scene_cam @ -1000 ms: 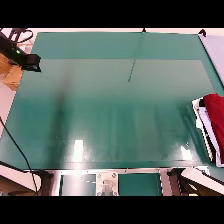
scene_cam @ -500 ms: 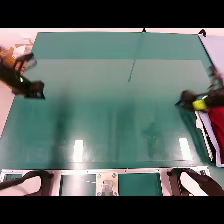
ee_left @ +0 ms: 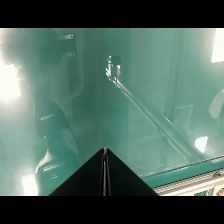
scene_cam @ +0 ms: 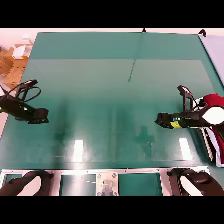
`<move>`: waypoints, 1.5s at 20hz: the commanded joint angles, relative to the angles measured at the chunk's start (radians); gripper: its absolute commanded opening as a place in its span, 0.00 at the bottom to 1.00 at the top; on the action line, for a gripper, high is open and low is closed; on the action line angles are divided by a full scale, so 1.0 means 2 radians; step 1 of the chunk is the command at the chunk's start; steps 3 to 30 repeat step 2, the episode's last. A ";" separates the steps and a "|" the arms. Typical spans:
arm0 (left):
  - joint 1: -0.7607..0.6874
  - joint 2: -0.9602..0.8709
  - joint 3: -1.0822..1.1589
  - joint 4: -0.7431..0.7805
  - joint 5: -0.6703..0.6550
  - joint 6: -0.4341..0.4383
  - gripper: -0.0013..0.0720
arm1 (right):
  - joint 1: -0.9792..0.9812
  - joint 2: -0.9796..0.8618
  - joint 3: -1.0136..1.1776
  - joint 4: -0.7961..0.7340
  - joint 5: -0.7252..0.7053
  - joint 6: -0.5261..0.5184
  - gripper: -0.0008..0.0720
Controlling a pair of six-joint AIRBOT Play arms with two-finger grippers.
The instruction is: Fold the shirts.
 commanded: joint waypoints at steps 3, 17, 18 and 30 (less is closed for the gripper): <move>0.000 0.005 -0.008 -0.001 -0.006 0.000 0.05 | 0.006 0.003 -0.005 0.001 -0.004 0.001 0.03; 0.000 0.005 -0.008 -0.001 -0.006 0.000 0.05 | 0.006 0.003 -0.005 0.001 -0.004 0.001 0.03; 0.000 0.005 -0.008 -0.001 -0.006 0.000 0.05 | 0.006 0.003 -0.005 0.001 -0.004 0.001 0.03; 0.000 0.005 -0.008 -0.001 -0.006 0.000 0.05 | 0.006 0.003 -0.005 0.001 -0.004 0.001 0.03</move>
